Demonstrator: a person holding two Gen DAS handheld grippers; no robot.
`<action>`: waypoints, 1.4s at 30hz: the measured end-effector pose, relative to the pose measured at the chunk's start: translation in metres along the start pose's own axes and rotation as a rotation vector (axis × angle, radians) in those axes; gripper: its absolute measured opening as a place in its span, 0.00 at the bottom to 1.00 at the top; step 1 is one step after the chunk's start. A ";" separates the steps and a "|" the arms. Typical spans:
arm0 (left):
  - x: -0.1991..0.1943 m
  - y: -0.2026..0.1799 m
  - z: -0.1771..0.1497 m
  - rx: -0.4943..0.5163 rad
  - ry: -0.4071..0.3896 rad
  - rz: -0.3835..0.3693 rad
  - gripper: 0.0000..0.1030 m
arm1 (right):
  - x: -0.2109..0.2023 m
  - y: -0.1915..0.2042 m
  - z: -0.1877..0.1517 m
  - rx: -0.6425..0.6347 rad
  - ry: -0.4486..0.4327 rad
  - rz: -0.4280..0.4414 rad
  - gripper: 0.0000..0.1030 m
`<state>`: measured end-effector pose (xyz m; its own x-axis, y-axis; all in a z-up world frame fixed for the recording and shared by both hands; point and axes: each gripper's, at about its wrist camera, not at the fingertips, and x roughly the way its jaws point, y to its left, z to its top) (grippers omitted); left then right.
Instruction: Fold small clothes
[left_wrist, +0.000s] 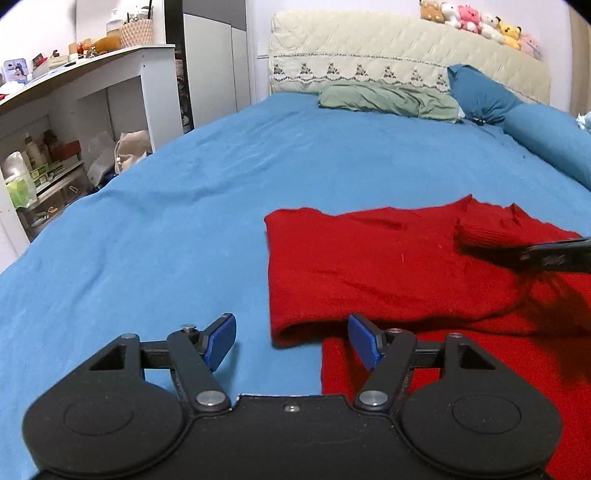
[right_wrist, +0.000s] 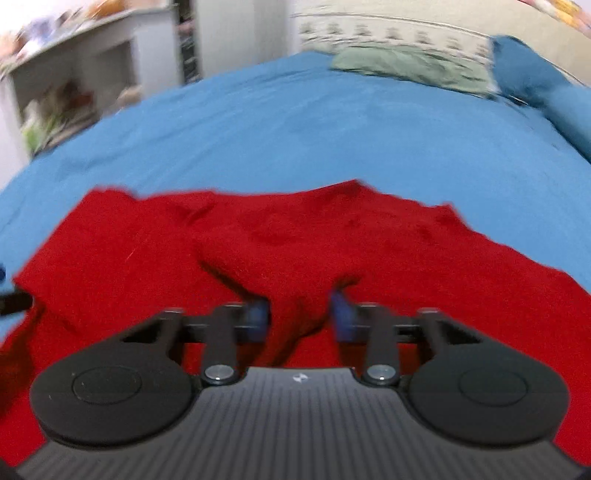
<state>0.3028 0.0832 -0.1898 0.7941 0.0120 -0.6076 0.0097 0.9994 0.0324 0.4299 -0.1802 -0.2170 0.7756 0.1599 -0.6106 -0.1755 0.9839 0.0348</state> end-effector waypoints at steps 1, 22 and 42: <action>0.001 0.001 0.002 -0.008 0.000 -0.002 0.69 | -0.008 -0.008 -0.001 0.035 -0.019 -0.005 0.36; 0.012 0.000 -0.009 0.003 0.043 -0.042 0.65 | -0.048 -0.085 -0.040 0.341 0.001 -0.022 0.25; 0.030 -0.018 0.000 0.028 0.065 -0.090 0.08 | -0.118 -0.166 -0.057 0.417 -0.076 -0.187 0.20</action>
<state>0.3261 0.0656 -0.2083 0.7485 -0.0750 -0.6589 0.0970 0.9953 -0.0031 0.3327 -0.3674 -0.1957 0.8158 -0.0336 -0.5774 0.2188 0.9420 0.2543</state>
